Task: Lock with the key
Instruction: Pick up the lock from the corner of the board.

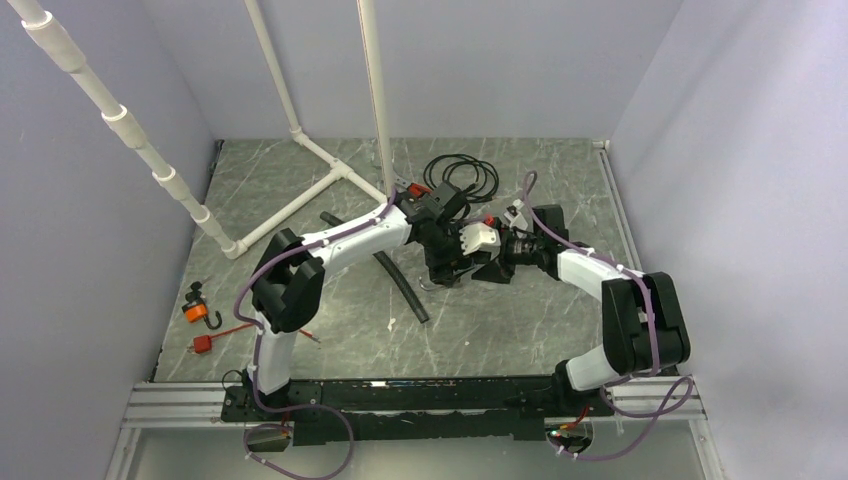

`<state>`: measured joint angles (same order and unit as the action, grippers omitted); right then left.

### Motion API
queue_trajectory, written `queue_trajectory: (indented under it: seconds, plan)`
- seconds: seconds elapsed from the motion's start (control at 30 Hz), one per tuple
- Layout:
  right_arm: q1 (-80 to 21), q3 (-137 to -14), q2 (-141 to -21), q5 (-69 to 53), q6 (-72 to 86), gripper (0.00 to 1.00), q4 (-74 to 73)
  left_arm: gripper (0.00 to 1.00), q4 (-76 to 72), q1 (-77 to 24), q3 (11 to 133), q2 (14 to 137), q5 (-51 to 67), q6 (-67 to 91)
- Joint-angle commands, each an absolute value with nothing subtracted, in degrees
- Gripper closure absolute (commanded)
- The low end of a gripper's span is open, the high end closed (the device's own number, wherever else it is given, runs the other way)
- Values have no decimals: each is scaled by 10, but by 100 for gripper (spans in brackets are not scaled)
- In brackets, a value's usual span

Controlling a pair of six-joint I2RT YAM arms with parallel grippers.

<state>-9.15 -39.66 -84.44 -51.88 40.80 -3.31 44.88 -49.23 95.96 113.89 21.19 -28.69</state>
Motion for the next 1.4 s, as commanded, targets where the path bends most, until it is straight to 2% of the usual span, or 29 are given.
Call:
queue_trajectory:
  seconds: [0.0, 0.1, 0.33, 0.73, 0.87, 0.93, 1.03, 1.1, 1.17, 1.37]
  plan:
    - [-108, -394, -855, -545, 449, 19, 54, 76, 418, -496, 994, 1134, 237, -269]
    - [-117, -394, -867, -542, 455, 20, 64, 76, 415, -496, 995, 1133, 244, -266]
    - [-124, -389, -892, -548, 480, 30, 86, 77, 405, -497, 998, 1129, 253, -254]
    - [-126, -398, -892, -564, 485, 61, 92, 73, 426, -495, 1011, 1128, 269, -237]
    - [-124, -402, -887, -574, 479, 78, 90, 71, 430, -489, 1006, 1123, 276, -226]
    - [-122, -409, -885, -579, 471, 87, 81, 61, 439, -482, 1012, 1122, 286, -220]
    - [-110, -418, -883, -591, 472, 99, 78, 35, 457, -464, 1021, 1112, 310, -204]
    - [-103, -425, -879, -599, 468, 100, 74, 16, 456, -442, 1014, 1092, 345, -190]
    - [-97, -433, -870, -611, 462, 100, 74, 3, 438, -412, 990, 1055, 380, -178]
    - [-87, -460, -805, -645, 458, 100, 103, 0, 453, -331, 947, 986, 465, -170]
